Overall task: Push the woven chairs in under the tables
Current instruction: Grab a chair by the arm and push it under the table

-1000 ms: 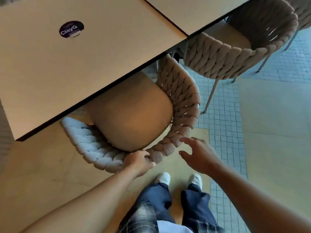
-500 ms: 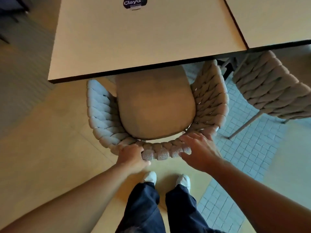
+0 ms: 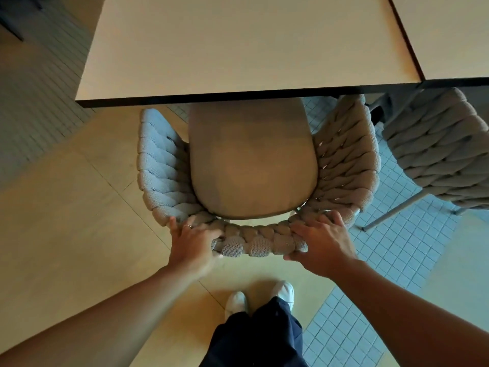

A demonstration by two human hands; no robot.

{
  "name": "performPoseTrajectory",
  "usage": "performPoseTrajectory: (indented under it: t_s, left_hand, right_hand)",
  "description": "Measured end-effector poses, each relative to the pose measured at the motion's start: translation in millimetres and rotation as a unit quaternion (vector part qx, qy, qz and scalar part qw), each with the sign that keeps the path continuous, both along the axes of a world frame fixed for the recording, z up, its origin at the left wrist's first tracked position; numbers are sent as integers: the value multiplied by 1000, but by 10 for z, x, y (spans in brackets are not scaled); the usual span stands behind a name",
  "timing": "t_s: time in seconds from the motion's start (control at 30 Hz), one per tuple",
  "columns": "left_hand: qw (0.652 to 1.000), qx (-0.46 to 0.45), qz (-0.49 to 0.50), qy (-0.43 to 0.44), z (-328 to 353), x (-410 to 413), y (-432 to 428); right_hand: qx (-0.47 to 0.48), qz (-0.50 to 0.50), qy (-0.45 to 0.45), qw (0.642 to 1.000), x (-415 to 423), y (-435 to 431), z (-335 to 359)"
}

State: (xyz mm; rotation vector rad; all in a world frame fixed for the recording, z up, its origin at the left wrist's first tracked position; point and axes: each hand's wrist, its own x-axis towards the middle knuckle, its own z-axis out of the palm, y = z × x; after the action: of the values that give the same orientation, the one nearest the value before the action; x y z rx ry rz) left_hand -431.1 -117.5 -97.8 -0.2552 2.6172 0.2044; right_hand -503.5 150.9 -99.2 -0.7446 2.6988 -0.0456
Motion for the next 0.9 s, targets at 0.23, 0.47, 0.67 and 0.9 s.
performPoseTrajectory:
  t_s: [0.23, 0.47, 0.67, 0.9]
  left_hand:
    - [999, 5, -6, 35, -22, 14, 3]
    - [999, 4, -19, 37, -25, -63, 114]
    - [999, 14, -17, 33, -5, -234, 155]
    - [999, 11, -21, 30, -51, -303, 220]
  right_hand:
    - [14, 0, 30, 999, 28, 39, -82]
    - [16, -18, 33, 999, 30, 172, -87]
    - [27, -16, 37, 999, -105, 209, -65]
    - [20, -25, 31, 999, -174, 280, -78]
